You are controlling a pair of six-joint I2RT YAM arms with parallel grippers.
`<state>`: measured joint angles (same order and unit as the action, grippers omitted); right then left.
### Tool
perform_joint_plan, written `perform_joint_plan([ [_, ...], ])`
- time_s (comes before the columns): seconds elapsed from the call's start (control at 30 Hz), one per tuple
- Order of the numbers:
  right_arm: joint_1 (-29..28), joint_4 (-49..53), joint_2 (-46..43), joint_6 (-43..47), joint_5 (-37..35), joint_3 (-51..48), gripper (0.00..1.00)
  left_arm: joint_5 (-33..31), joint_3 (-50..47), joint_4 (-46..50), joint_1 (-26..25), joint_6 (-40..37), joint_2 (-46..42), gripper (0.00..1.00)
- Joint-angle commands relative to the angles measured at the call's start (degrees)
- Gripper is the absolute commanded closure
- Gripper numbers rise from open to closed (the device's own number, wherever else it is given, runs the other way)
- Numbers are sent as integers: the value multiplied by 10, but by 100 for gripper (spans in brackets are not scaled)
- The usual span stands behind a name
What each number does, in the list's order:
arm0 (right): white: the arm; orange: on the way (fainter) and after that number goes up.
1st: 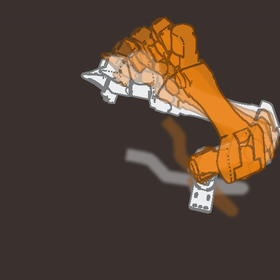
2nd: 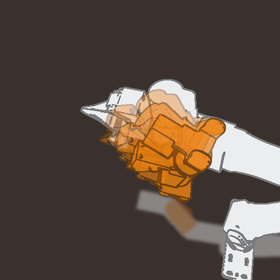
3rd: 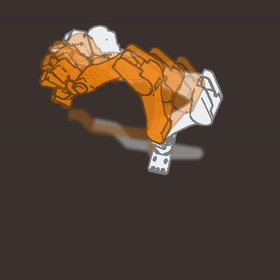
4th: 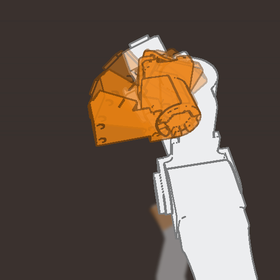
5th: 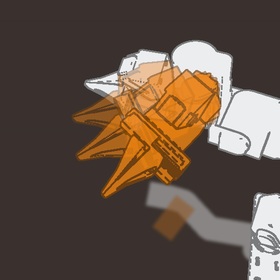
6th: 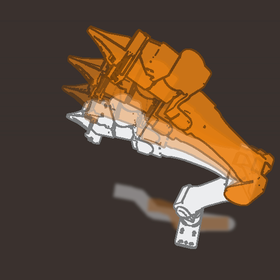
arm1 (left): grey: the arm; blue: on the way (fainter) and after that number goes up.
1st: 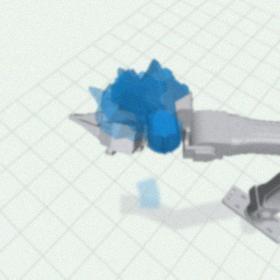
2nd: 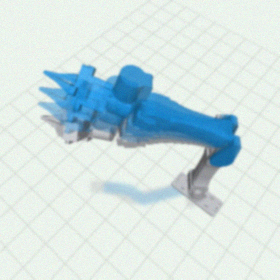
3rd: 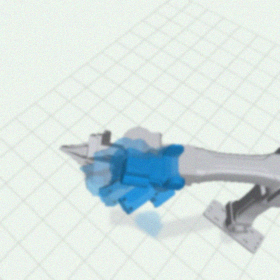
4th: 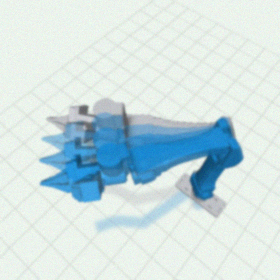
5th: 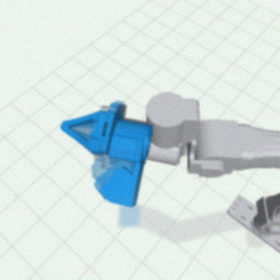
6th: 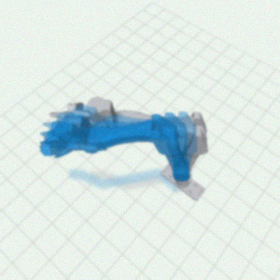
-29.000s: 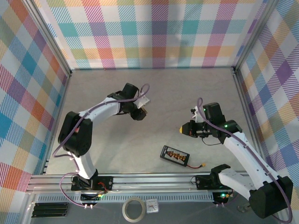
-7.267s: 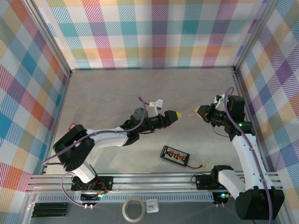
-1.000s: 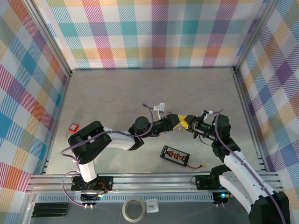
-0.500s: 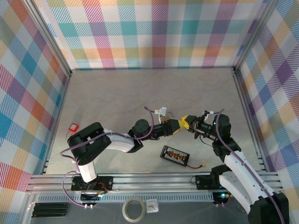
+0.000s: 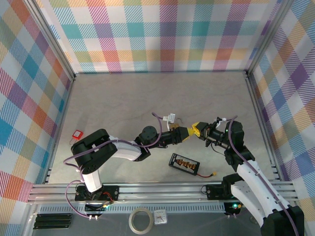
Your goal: Unlock with the key
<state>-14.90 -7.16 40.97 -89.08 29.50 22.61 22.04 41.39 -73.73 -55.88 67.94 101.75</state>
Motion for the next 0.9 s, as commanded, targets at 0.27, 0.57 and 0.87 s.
perform_joint_plan([
  [0.27,8,24,-17,16,-10,1,100,9,-8,-36,-8,-4,10,69],
  [0.57,13,39,-30,22,-11,-1,100,7,-9,-35,-7,0,17,80],
  [0.87,19,69,-64,29,-8,-10,100,15,-13,-35,-2,-3,20,93],
])
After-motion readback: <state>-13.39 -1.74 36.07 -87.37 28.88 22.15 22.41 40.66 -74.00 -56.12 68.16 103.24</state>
